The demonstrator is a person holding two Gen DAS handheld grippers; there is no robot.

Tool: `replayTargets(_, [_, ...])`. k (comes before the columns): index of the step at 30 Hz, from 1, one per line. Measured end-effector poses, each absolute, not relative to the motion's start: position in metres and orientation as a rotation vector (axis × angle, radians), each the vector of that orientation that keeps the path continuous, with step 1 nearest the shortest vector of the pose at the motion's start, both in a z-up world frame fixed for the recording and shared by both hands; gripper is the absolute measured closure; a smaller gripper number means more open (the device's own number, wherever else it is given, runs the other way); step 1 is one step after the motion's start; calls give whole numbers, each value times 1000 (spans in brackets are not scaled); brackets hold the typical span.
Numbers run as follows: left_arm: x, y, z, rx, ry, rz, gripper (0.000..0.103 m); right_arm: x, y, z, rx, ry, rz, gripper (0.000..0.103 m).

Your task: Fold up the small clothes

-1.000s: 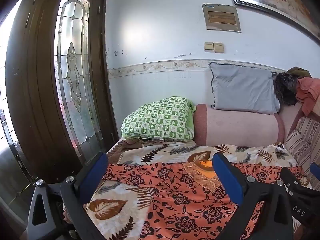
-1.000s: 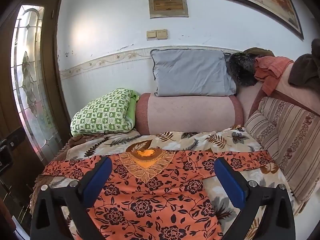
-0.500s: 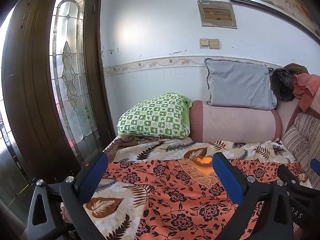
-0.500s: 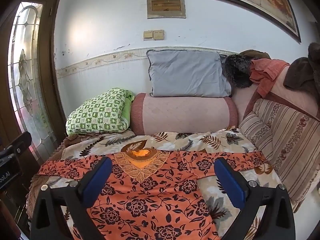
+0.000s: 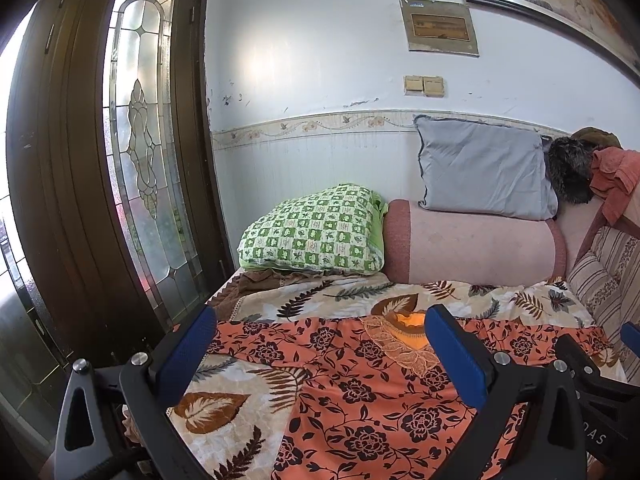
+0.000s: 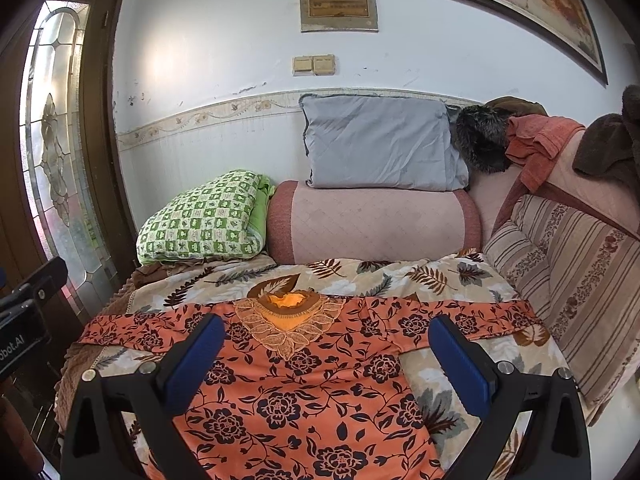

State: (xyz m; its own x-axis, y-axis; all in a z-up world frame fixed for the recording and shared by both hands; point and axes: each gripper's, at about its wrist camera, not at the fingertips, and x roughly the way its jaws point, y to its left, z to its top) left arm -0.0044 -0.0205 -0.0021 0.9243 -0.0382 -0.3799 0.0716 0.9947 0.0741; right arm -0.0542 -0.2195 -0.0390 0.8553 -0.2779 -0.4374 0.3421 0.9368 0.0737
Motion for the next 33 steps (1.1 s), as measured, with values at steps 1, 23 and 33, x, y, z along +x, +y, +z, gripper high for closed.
replayTargets(1, [-4, -21, -2, 87, 388, -57, 0, -54, -220, -39, 153, 437, -327, 0])
replayTargets(23, [-4, -34, -6, 118, 392, -82, 0, -52, -223, -38, 131, 442, -364, 0])
replayTargets(33, [6, -46, -17, 145, 415, -95, 0, -45, -231, -44, 136, 456, -371, 0])
